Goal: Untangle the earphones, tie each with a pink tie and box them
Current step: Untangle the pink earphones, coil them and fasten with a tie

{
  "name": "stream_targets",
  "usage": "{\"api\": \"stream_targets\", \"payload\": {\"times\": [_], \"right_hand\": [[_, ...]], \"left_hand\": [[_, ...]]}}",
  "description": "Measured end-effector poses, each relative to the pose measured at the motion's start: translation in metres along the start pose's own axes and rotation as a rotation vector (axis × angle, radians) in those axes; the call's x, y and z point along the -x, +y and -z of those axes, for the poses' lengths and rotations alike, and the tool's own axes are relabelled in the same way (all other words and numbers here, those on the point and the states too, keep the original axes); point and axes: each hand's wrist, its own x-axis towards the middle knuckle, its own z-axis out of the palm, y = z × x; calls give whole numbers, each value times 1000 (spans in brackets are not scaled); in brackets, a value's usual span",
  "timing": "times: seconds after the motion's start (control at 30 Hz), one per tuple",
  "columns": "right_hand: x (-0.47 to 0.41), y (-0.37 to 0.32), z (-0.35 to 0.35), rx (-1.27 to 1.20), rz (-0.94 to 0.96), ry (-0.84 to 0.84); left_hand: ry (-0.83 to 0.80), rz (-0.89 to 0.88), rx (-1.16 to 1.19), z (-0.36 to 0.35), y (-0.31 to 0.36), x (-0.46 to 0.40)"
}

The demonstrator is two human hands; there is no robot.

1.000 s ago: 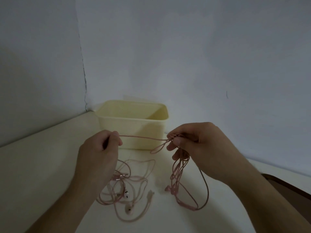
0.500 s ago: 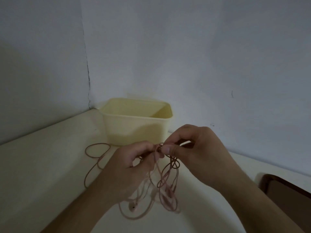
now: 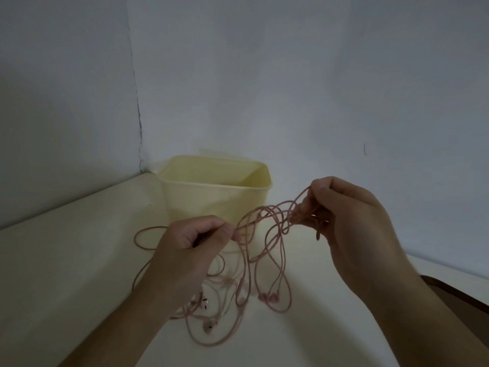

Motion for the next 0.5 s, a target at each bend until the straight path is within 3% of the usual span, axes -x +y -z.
{"api": "stream_targets", "payload": {"times": [0.13,0.27,0.5], "right_hand": [[-2,-2,0,-198,-17,31],[-7,-6,3,-310,-30,192],[-15,-17,19,-449,79,331]], "left_hand": [[47,3,-30,-3,1,-1],[92,-1,-36,0,-1,-3],[188,52,-69,0,-5,-7]]}}
